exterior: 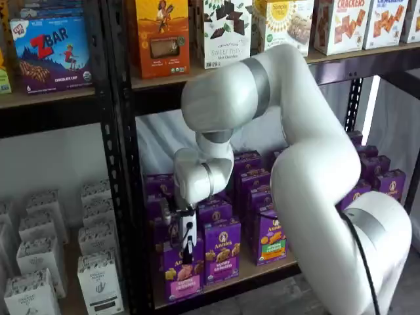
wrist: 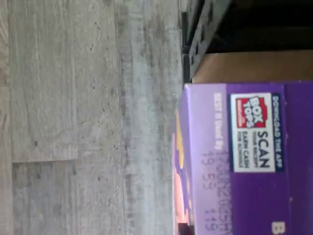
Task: Pick up the purple box with a pink patch in the middle, on the bottom shelf, the first box from the left
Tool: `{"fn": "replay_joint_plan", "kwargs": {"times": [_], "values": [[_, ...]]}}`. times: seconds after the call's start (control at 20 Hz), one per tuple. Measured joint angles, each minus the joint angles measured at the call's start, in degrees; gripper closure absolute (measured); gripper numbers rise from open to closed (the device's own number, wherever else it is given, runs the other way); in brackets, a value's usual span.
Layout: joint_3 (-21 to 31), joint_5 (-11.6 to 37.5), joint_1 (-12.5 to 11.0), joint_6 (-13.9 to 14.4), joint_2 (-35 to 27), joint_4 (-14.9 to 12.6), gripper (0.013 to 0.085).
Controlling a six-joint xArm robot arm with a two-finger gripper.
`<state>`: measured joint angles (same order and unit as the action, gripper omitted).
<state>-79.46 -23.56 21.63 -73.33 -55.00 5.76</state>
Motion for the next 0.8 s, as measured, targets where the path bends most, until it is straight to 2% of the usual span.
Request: {"fn": "replay_joint_plan", "kwargs": {"times": [0.3,0.8], "values": [[7.4,2.8,0.1,-0.3,5.3,0.3,0.069],[17.1,3.1,-0.2,-0.4,13.6,0.1,0.069]]}}
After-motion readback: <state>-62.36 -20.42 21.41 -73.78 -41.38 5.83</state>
